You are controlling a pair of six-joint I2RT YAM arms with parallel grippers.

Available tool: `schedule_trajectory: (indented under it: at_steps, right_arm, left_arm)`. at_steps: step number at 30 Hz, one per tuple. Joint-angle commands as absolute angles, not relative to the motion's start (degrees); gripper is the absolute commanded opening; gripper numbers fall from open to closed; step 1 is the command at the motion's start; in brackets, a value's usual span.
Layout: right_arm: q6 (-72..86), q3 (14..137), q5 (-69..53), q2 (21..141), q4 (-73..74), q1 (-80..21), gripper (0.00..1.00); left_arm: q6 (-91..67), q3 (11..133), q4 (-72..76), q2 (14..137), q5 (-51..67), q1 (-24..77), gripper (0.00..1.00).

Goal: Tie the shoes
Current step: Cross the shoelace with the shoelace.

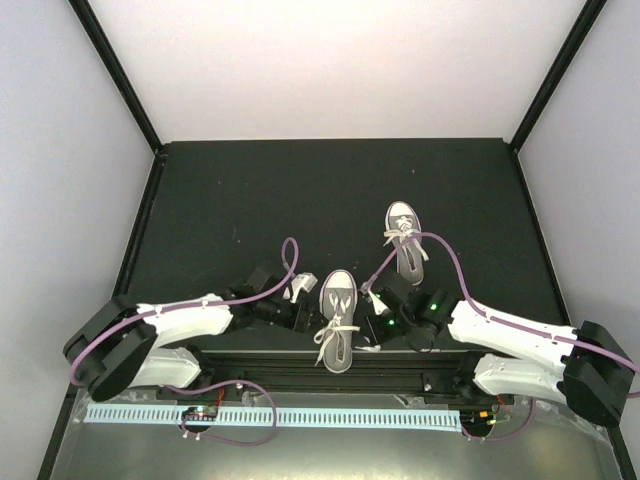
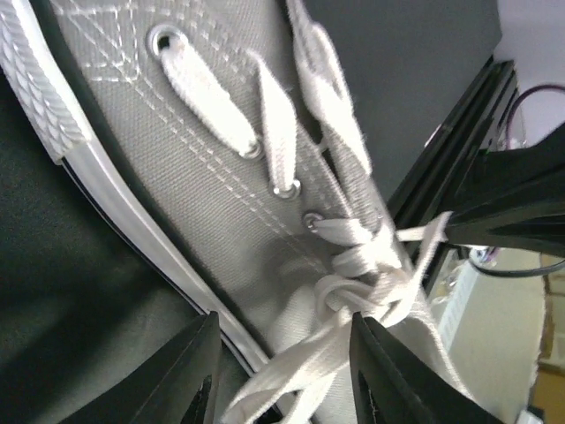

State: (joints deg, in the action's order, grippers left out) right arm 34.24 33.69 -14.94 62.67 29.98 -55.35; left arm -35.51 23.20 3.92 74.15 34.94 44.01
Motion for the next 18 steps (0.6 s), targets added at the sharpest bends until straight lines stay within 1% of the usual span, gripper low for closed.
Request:
schedule_trajectory:
  at_steps: [1,3,6,18]
  right_arm:
    - [37.61,31.89,-10.78,60.09,34.74,-55.11,0.02]
    - [38.74,31.89,-9.10,58.50,36.31,-55.11,0.02]
    - [40.14,32.08,-7.03,56.24,37.88,-55.05,0.02]
    - [41.40,32.23,-6.37,55.90,37.42,-54.93,0.02]
  left_arm:
    - [-37.05,23.51,4.66,69.23,32.34,44.38,0.46]
    - [-37.20,23.72,3.95,68.15,32.01,44.38,0.48]
    - [-37.55,23.66,3.99,68.12,32.33,44.38,0.49]
    - [-37.14,24.39,5.21,77.68,35.39,44.71,0.42]
